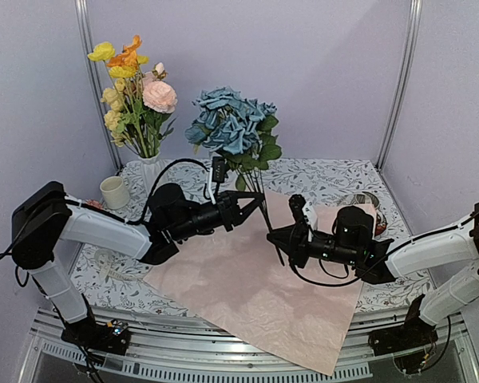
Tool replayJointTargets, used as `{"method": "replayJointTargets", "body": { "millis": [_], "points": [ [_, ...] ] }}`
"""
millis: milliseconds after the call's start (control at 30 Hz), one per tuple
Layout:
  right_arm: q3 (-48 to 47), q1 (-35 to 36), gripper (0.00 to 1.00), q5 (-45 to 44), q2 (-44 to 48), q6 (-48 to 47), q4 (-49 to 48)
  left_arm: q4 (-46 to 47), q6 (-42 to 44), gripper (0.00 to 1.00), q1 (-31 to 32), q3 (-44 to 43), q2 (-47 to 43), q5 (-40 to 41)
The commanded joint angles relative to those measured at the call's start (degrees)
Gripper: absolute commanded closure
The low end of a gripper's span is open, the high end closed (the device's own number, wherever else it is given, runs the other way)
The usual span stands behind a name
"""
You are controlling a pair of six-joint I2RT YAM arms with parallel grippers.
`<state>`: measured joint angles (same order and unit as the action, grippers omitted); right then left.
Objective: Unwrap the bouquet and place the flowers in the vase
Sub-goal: Pass from the right arm to the left
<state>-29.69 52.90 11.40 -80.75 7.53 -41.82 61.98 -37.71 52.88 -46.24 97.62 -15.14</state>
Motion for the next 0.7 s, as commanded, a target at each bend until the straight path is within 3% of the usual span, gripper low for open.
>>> {"method": "replayJointTargets", "body": {
  "millis": [0, 167, 367, 567, 667],
  "points": [
    [-1.85, 0.84, 0.97, 0.47, -0.41, -1.46, -0.72, -0.69, 1.03, 0.87, 0.95, -2.39, 0.33, -0.08],
    [-1.8, 0.97, 0.93, -0.15, -0.27, -1.69, -0.63, -2.57, 2.14, 1.0, 0.95, -2.43, -0.36, 0.42],
    [-0.94, 0.95, 0.52, -2.12, 0.95, -1.76, -0.86, -3.48, 3.15, 1.0, 0.53, -0.34, -2.79, 1.71],
    [0.66, 0.9, 0.19, -4.81, 2.66, -1.6, -2.19, -5.18, 3.43, 1.0, -1.37, 3.99, -7.11, 2.24],
    [2.21, 0.95, 0.07, -8.19, 4.21, -1.23, -3.14, -8.07, 4.99, 1.0, -2.55, 6.06, -11.7, 3.26]
  ]
}}
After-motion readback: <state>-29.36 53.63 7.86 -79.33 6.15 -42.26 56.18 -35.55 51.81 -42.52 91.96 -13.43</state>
